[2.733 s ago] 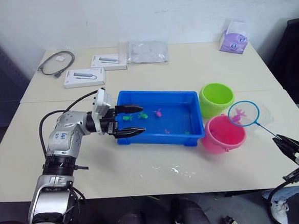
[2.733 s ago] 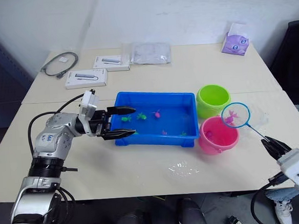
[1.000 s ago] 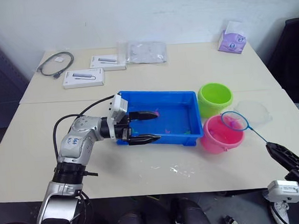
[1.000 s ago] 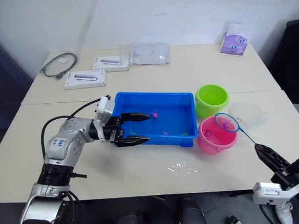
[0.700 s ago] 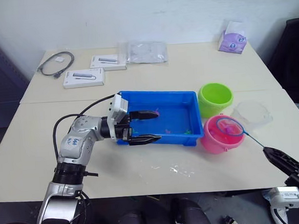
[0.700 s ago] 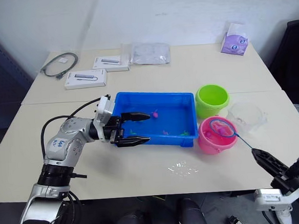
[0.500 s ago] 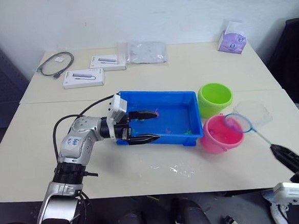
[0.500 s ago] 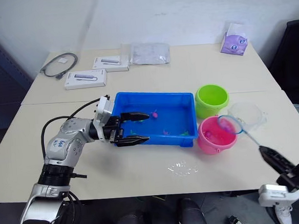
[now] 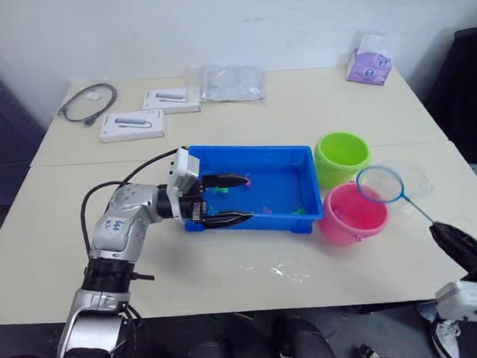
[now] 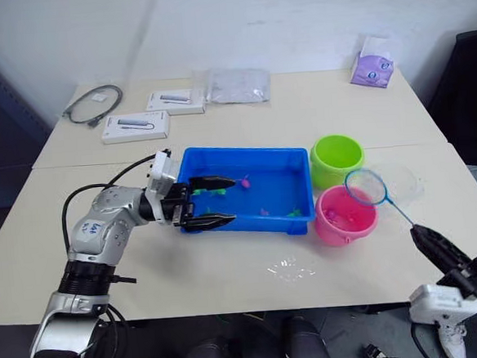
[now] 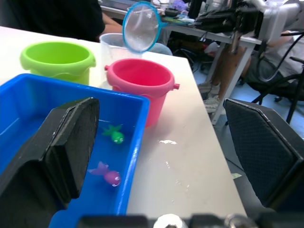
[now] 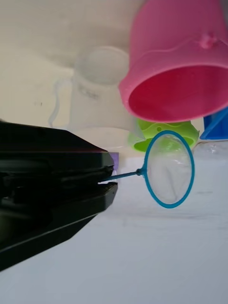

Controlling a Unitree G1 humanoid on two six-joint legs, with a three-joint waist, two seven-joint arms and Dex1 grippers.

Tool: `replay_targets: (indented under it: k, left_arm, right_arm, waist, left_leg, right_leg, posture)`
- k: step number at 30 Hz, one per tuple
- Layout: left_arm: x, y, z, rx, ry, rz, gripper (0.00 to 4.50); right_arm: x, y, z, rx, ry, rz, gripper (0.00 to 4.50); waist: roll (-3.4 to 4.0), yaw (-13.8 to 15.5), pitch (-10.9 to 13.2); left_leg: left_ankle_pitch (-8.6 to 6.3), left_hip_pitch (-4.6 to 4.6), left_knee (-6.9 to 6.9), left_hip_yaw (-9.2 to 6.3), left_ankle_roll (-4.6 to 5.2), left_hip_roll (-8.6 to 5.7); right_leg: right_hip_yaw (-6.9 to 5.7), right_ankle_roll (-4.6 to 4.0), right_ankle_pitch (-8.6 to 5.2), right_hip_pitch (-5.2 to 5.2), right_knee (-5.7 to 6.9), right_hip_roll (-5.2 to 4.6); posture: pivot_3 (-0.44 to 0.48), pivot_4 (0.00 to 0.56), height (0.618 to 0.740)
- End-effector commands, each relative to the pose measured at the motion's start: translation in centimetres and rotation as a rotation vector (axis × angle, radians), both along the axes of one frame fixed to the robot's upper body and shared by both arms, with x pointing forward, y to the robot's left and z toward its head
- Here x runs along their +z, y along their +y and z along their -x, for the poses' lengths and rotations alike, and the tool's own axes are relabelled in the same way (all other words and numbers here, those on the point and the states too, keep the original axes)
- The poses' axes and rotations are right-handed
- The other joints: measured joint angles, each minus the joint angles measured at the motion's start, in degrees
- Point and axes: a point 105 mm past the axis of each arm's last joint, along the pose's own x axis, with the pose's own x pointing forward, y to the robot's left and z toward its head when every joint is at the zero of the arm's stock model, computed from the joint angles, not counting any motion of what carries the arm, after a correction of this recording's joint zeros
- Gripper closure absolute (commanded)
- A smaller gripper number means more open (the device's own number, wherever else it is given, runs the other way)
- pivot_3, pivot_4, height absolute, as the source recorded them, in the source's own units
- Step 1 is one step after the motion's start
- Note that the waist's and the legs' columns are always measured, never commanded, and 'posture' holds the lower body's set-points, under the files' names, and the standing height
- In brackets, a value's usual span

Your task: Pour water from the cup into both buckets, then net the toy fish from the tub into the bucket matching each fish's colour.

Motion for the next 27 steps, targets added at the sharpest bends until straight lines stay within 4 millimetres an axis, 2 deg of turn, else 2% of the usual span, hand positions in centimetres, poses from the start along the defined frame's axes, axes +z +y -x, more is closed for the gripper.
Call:
replay_targets:
  k: [1, 3, 5, 7, 10, 11, 15, 21, 27]
  left_arm:
    - [0.1, 2.8, -0.2, 0.057, -0.036, -0.036, 0.03]
    - [-0.1, 4.8, -0.4, 0.107, -0.035, -0.073, 0.03]
    - [-0.3, 6.5, -0.6, 0.158, -0.040, -0.101, 0.03]
    - [-0.3, 8.0, -0.7, 0.207, -0.053, -0.123, 0.03]
    - [-0.3, 8.9, -0.7, 0.245, -0.077, -0.139, 0.03]
    - [-0.3, 9.1, -0.7, 0.249, -0.082, -0.142, 0.03]
    - [0.0, 9.2, -0.5, 0.279, -0.114, -0.145, 0.03]
    - [-0.2, 8.5, 0.1, 0.269, -0.103, -0.145, 0.03]
    - [-0.8, 7.8, 0.2, 0.242, -0.099, -0.177, 0.03]
  right_arm:
    - [3.2, 2.8, -1.2, 0.170, 0.095, -0.342, 4.50]
    - [2.8, 5.0, -2.1, 0.270, 0.278, -0.404, 4.50]
    - [1.8, 6.5, -2.9, 0.306, 0.420, -0.383, 4.50]
    - [1.7, 7.1, -4.4, 0.274, 0.463, -0.375, 4.50]
    - [1.8, 7.6, -5.6, 0.239, 0.508, -0.368, 4.50]
    - [1.8, 7.7, -5.8, 0.239, 0.518, -0.366, 4.50]
    - [1.7, 7.3, -8.4, 0.221, 0.622, -0.207, 4.50]
    - [0.8, 6.8, -10.3, 0.219, 0.737, 0.069, 4.50]
    - [1.1, 7.1, -12.2, 0.226, 0.757, 0.198, 4.50]
  waist:
    - [-0.01, -0.03, 0.00]
    - [-0.01, -0.33, 0.01]
    - [-0.02, -0.32, 0.01]
    - [-0.08, 0.36, 0.03]
    - [-0.06, 1.39, 0.04]
    - [-0.06, 1.76, 0.04]
    - [-0.04, 1.76, 0.05]
    - [-0.02, 1.70, 0.07]
    - [0.00, 1.27, 0.08]
  left_leg:
    - [0.00, 0.00, 0.01, -0.03, 0.00, 0.02]
    - [-0.01, 0.01, 0.03, -0.04, 0.02, 0.03]
    - [-0.03, 0.02, 0.04, -0.06, 0.07, 0.04]
    - [-0.04, -0.05, 0.04, -0.23, 0.09, 0.07]
    - [-0.07, -0.18, 0.06, -0.28, 0.15, 0.00]
    - [-0.09, -0.23, 0.07, -0.29, 0.18, -0.01]
    - [-0.18, -0.33, 0.13, -0.24, 0.33, -0.08]
    - [-0.23, -0.37, 0.11, -0.22, 0.38, -0.11]
    - [-0.22, -0.37, 0.13, -0.15, 0.37, -0.10]
  right_leg:
    - [-0.03, -0.02, -0.01, 0.00, 0.02, 0.00]
    - [-0.05, -0.02, -0.01, 0.00, 0.04, -0.02]
    - [-0.07, -0.03, -0.01, 0.00, 0.07, -0.07]
    - [-0.26, -0.10, -0.05, -0.02, 0.04, -0.11]
    - [-0.37, -0.12, -0.05, -0.10, 0.01, -0.32]
    - [-0.41, -0.11, -0.05, -0.10, -0.05, -0.34]
    - [-0.44, 0.03, 0.03, -0.09, -0.24, -0.41]
    - [-0.51, 0.07, 0.05, -0.09, -0.33, -0.40]
    - [-0.50, 0.07, 0.05, -0.11, -0.27, -0.33]
  posture:
    - [0.000, 0.150, 0.740]
    - [0.000, 0.150, 0.740]
    - [0.000, 0.150, 0.740]
    - [0.000, 0.150, 0.740]
    - [0.000, 0.150, 0.740]
    - [0.000, 0.150, 0.740]
    - [0.000, 0.150, 0.740]
    - [0.000, 0.150, 0.740]
    - [0.000, 0.150, 0.740]
